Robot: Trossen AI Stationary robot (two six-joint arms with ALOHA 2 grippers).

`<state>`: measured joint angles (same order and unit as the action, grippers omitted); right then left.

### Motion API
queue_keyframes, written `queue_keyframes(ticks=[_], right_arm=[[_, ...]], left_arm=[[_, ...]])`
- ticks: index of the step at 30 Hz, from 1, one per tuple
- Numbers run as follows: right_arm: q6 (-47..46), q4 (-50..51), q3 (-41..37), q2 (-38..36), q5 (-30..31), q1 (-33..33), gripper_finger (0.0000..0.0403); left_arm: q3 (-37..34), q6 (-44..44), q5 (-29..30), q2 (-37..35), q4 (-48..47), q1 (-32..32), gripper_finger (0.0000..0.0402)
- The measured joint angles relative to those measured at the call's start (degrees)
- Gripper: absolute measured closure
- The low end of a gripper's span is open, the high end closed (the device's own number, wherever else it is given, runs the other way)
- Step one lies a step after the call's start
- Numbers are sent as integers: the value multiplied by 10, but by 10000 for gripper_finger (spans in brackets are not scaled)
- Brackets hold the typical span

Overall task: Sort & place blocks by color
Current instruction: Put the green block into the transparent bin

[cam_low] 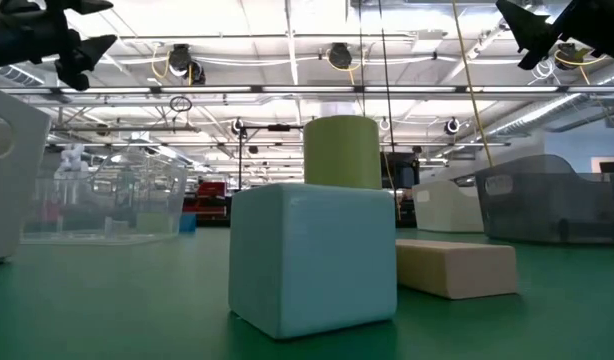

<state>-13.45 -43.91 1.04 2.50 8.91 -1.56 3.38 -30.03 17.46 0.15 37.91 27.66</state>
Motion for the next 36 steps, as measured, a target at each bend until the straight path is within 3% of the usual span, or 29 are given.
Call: queue_keyframes(ticks=[4,9,21,27,32,36], right_arm=[[0,0,0,0,0,0,71],[0,0,0,0,0,0,71],[0,0,0,0,0,0,71],[0,0,0,0,0,0,71],[0,0,0,0,0,0,71],[0,0,0,0,0,0,71]], left_arm=[[4,-8,-38,5,14,0,146],[46,11,-57,52,-52,0,146],[257,119,-60,316,-282,0,146],[362,126,-39,443,-451,0,147],[415,130,-39,530,-545,0,147],[434,104,-39,575,-569,0,147]])
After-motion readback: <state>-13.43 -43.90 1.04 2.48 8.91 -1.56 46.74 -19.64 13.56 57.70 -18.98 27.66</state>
